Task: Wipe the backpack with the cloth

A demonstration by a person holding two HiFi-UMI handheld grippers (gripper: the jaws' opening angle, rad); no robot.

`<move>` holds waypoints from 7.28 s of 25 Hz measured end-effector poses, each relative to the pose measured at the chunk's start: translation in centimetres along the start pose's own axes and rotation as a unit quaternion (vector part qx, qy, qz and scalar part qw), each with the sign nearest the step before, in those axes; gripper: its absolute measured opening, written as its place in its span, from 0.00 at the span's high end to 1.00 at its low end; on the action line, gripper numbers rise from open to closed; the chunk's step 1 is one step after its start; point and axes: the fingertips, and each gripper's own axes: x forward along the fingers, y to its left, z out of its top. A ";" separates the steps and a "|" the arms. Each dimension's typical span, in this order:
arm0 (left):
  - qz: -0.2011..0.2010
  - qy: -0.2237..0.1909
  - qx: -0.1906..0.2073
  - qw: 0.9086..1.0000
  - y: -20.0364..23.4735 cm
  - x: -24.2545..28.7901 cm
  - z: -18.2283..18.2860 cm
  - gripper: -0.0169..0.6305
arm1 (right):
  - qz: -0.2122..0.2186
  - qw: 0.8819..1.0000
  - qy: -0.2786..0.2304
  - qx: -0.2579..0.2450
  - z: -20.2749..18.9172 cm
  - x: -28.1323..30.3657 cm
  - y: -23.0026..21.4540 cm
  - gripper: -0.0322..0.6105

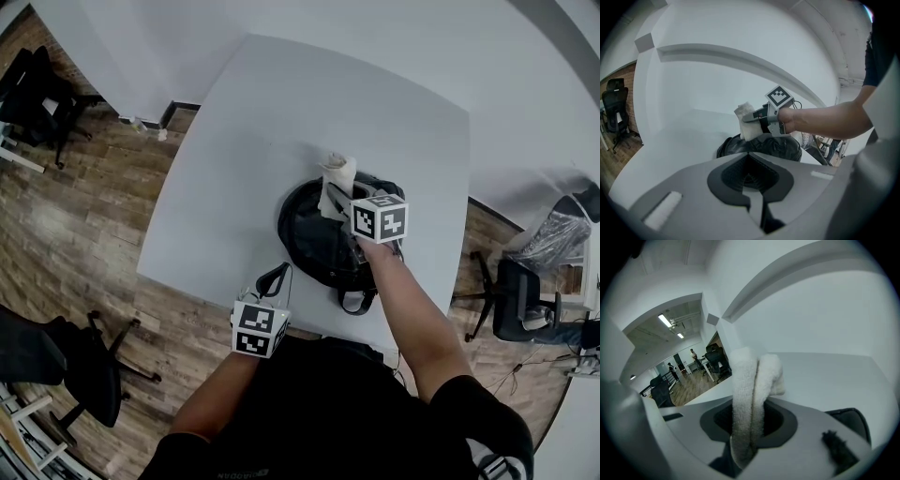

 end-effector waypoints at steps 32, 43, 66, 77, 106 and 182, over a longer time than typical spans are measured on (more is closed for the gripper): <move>-0.042 -0.002 0.033 0.999 -4.5 1.1 1.8 0.96 | -0.117 0.986 -0.100 0.058 2.5 -13.8 -10.9 0.80; -0.044 -0.007 0.037 0.998 -4.3 0.6 2.0 0.96 | -0.125 0.984 -0.118 0.049 3.5 -15.5 -10.3 0.80; -0.014 -0.007 0.011 1.000 -1.2 -2.5 0.0 0.96 | 0.026 0.996 -0.074 0.045 -0.9 -5.5 4.6 0.80; 0.016 -0.006 -0.008 1.000 1.5 -4.1 -0.8 0.96 | 0.058 0.996 -0.049 0.050 -2.8 -1.8 7.9 0.80; -0.016 0.000 0.012 1.000 -0.8 -2.6 -0.6 0.96 | -0.006 0.997 -0.051 0.065 -3.8 -6.4 3.2 0.80; 0.028 0.020 -0.044 0.998 -1.1 -5.2 -5.2 0.96 | 0.109 0.990 0.004 0.086 -11.6 -4.8 12.8 0.80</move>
